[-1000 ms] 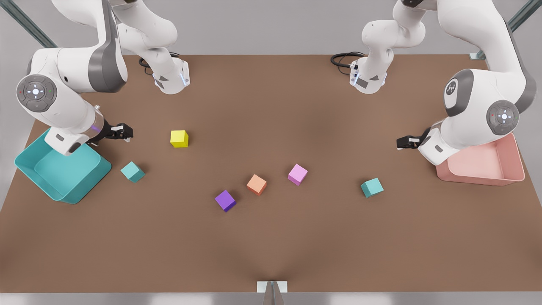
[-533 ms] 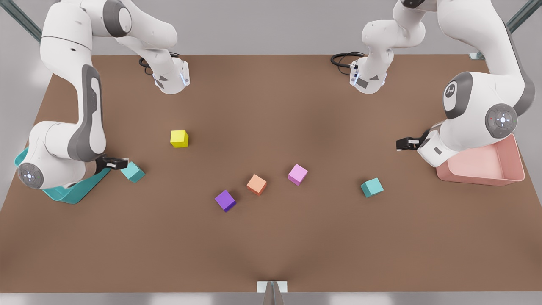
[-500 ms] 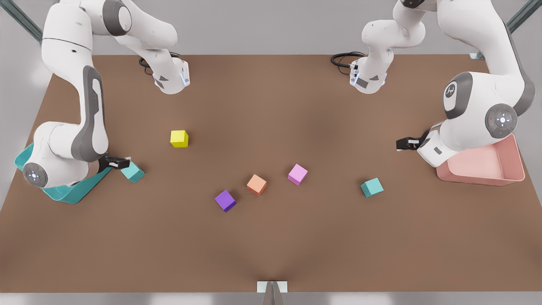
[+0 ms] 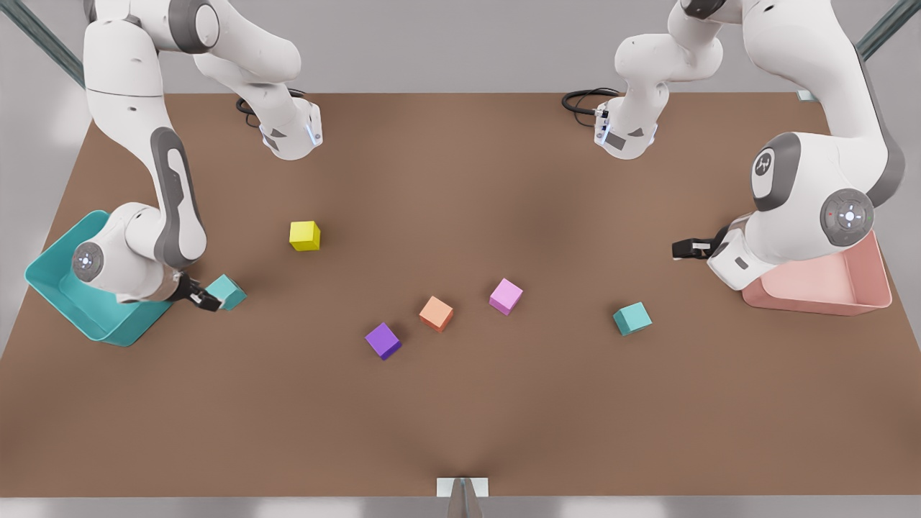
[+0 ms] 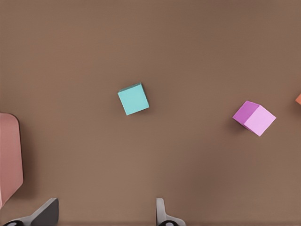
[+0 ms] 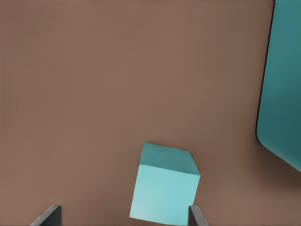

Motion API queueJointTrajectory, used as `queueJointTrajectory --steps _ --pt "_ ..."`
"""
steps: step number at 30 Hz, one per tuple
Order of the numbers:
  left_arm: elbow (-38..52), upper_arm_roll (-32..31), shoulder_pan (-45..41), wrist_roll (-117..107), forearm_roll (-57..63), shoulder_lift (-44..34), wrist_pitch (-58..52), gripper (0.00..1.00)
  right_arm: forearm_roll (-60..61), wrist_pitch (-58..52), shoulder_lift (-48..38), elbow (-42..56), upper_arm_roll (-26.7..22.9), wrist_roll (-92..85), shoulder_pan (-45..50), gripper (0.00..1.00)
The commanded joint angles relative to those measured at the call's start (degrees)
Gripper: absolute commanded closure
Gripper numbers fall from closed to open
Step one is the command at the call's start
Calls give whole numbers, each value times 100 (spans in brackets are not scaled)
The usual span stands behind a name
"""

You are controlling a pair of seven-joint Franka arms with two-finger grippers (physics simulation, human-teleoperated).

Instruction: Stack the two blue cubes on top of each other

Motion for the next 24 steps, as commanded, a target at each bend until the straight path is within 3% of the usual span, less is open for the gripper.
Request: queueJointTrajectory --steps 1,24 --pt "1 -8 1 7 3 -3 -3 0 124 846 -44 -110 -21 657 8 0" --pt "1 1 1 -10 12 59 -47 0 185 785 -61 -893 -74 543 8 0"
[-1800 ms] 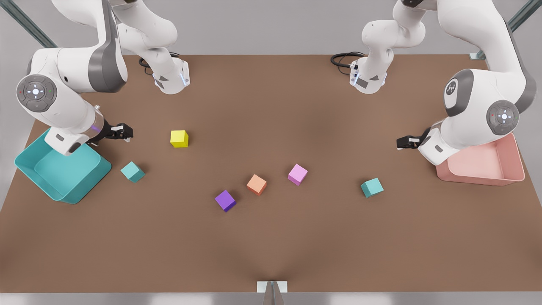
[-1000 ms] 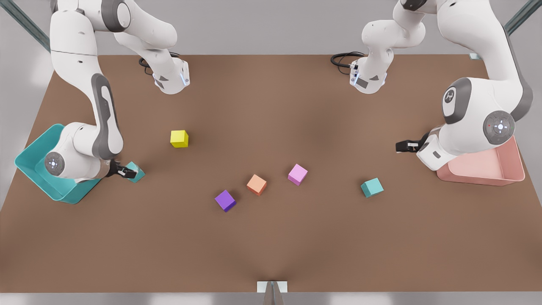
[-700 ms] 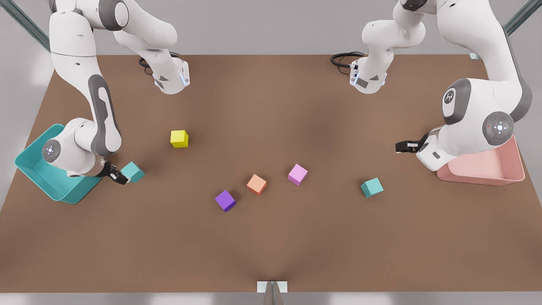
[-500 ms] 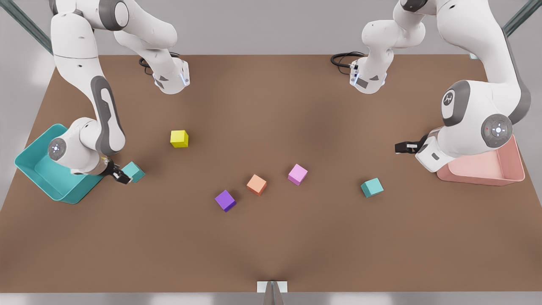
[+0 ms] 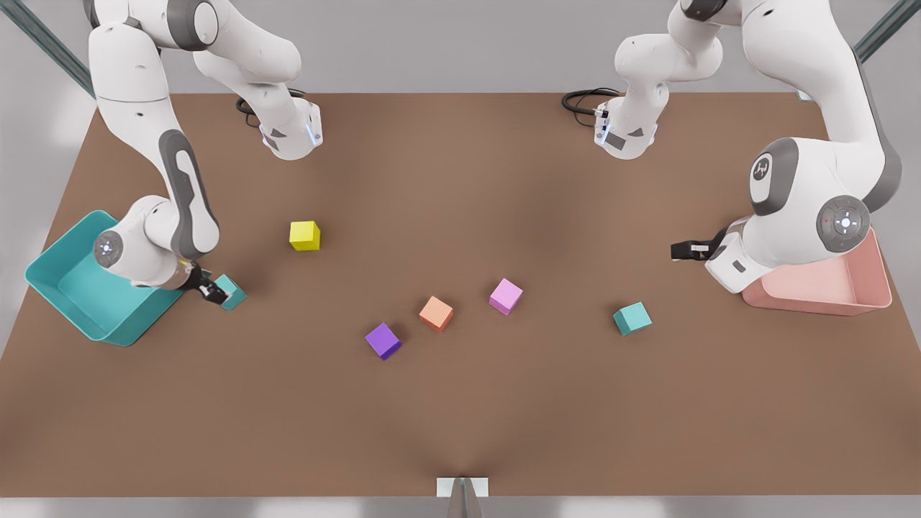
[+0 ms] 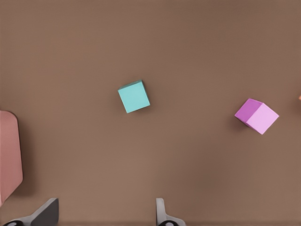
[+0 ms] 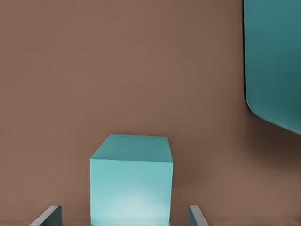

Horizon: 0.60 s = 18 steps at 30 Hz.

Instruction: Stack the two blue cubes on top of each other

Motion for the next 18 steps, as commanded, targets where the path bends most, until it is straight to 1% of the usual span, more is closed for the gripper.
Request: queueJointTrajectory --steps 1,11,18 --pt "3 -2 0 -7 3 -6 -6 0 9 26 19 -21 -1 109 0 0" --pt "11 -2 0 -7 3 -6 -6 0 115 131 370 14 -1 109 -26 0" --pt "3 -2 9 -7 3 -6 -6 0 159 483 669 32 -1 74 -26 0"
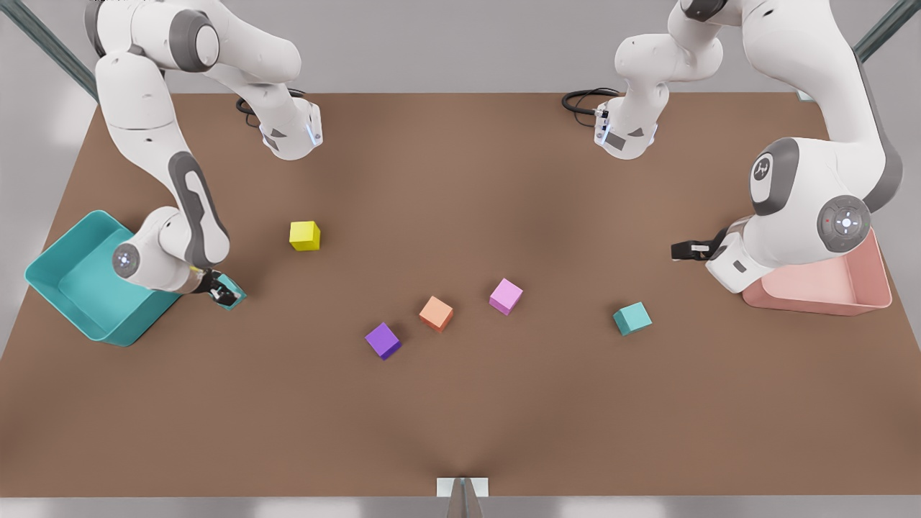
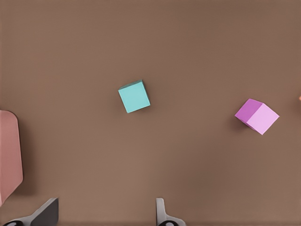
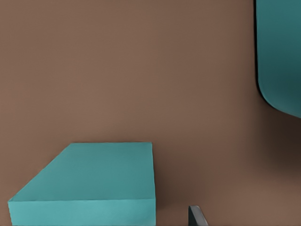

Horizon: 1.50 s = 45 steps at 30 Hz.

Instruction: Stack the two blue cubes on top of each other

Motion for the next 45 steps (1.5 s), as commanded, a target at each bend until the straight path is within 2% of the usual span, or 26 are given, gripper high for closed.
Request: queueJointTrajectory --steps 1,9,10,12,15,20,22,25,30,31,33,36,40,45 --pt "-1 -2 -7 -11 -4 -6 -37 0 116 181 27 -9 0 -22 7 0" --pt "8 -2 -7 -11 -13 3 -72 0 310 287 176 17 8 -215 15 0" --pt "17 -2 2 -11 -13 -6 -98 0 310 269 159 17 0 -215 15 3" --pt "17 -10 -7 -11 -13 -6 -107 0 310 243 150 17 0 -365 15 22" --pt "17 -10 -7 -11 -13 -6 -107 0 310 225 141 26 8 -382 15 39" --pt "17 -10 -25 -20 -4 -6 -107 0 310 94 -105 140 61 -382 121 40" --pt "17 -10 -33 -29 -4 -6 -107 0 310 -355 -316 413 79 -321 489 40" --pt "8 -10 -16 -160 -4 20 -90 0 1055 -373 -404 580 88 -137 1736 39" --pt "-159 -19 116 -967 57 371 -72 0 1127 -627 -229 1686 88 1919 3389 39" --pt "-738 270 72 -1355 163 495 866 0 1118 -645 -96 2012 88 2298 3601 39" --pt "-1618 376 46 -2926 128 670 2678 0 1118 -689 79 2495 88 2975 3882 38" --pt "-1960 367 -77 -3149 -311 750 3478 0 1118 -689 457 3137 88 4064 4366 38" --pt "-2101 367 -358 -3465 -364 925 3813 0 1074 -680 818 3612 70 5339 5051 38" --pt "-2084 367 -403 -3501 -364 1172 3909 0 978 -680 1134 3718 26 5717 5614 38"
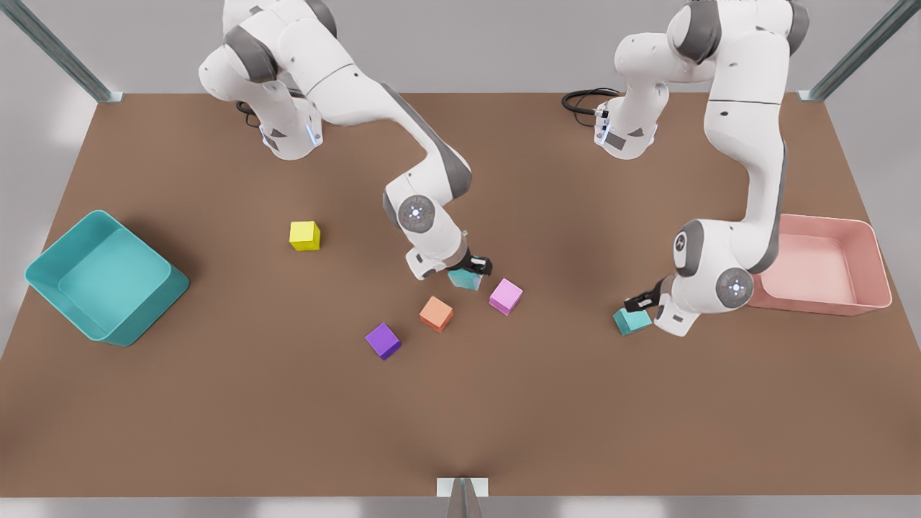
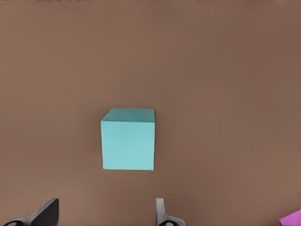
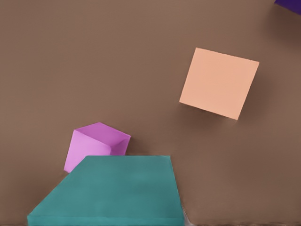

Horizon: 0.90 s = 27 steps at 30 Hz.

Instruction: Stack the two blue cubes on top of each other

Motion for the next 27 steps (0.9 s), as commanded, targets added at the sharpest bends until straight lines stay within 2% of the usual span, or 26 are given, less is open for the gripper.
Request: queueJointTrajectory --steps 1,10,11,12,18,19,20,22,24,26,27 --pt "3 1 0 -1613 -21 30 511 0 -163 -66 86 11 -6 3153 95 38" --pt "3 1 -18 -1587 -12 399 809 0 -216 39 604 46 -6 3161 183 35" --pt "3 1 -18 -1578 -12 478 950 0 -216 40 692 108 -6 3153 200 8" --pt "3 1 -18 -1578 -12 487 959 0 -269 40 719 143 -15 3144 209 0" --pt "3 1 -18 -1578 -21 663 1170 0 -225 -57 491 275 -129 3109 139 0" --pt "3 1 -18 -1578 -21 698 1170 0 -225 -241 333 336 -129 3100 -54 0" --pt "3 1 -18 -1578 -21 707 1170 0 -234 -934 209 731 -120 3047 -431 0" --pt "3 1 -18 -1578 -21 777 1170 0 -269 -3142 297 2033 -94 2221 -1574 0" --pt "3 1 -18 -1560 -12 794 1170 0 -391 -3406 262 2200 -129 1581 -2180 0" --pt "3 1 -18 -1464 -3 873 1205 0 -769 -3660 192 2174 -164 -456 -3252 0" --pt "3 1 -18 -1437 -3 917 1214 0 -1374 -3792 200 2164 -164 -1546 -3727 0"
